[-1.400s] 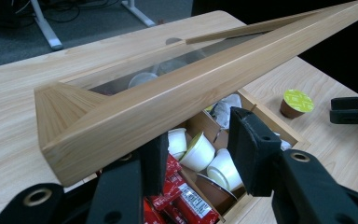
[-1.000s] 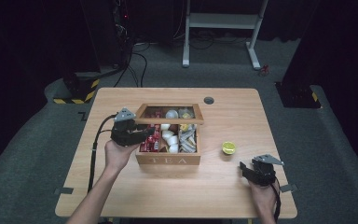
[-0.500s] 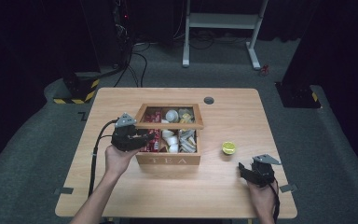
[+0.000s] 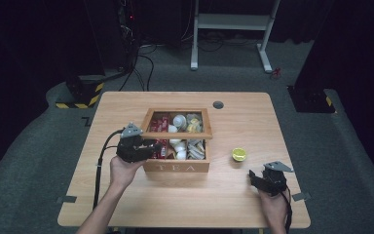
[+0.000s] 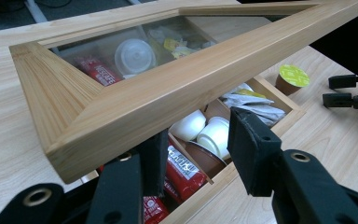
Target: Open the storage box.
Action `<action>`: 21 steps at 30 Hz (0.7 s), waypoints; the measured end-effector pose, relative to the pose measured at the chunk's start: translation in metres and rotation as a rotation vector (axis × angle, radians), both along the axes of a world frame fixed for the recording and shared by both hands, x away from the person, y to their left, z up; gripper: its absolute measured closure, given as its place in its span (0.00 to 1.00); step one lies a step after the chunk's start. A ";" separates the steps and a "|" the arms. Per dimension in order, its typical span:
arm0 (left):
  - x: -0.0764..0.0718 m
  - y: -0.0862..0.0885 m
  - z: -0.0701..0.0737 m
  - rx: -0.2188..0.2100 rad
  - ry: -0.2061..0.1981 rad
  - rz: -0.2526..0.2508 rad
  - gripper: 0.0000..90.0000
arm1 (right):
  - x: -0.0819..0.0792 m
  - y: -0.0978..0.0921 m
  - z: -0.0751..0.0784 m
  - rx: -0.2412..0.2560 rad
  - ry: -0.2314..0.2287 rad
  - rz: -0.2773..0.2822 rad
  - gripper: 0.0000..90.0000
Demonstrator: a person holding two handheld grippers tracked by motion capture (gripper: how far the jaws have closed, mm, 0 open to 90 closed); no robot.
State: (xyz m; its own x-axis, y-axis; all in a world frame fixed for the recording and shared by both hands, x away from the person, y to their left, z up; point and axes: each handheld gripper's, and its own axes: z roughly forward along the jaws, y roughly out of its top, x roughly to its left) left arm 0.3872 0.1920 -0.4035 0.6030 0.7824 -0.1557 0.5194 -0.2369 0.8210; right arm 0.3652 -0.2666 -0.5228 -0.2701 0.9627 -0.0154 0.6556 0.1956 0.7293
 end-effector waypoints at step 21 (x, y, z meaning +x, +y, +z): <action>-0.006 -0.003 -0.011 0.008 0.020 0.007 0.65 | 0.000 0.000 0.000 0.000 0.000 0.000 0.36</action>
State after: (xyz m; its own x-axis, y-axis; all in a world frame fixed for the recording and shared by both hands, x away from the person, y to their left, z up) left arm 0.3813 0.1893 -0.4150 0.5945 0.7877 -0.1615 0.5376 -0.2399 0.8084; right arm 0.3652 -0.2666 -0.5228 -0.2698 0.9628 -0.0157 0.6559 0.1957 0.7290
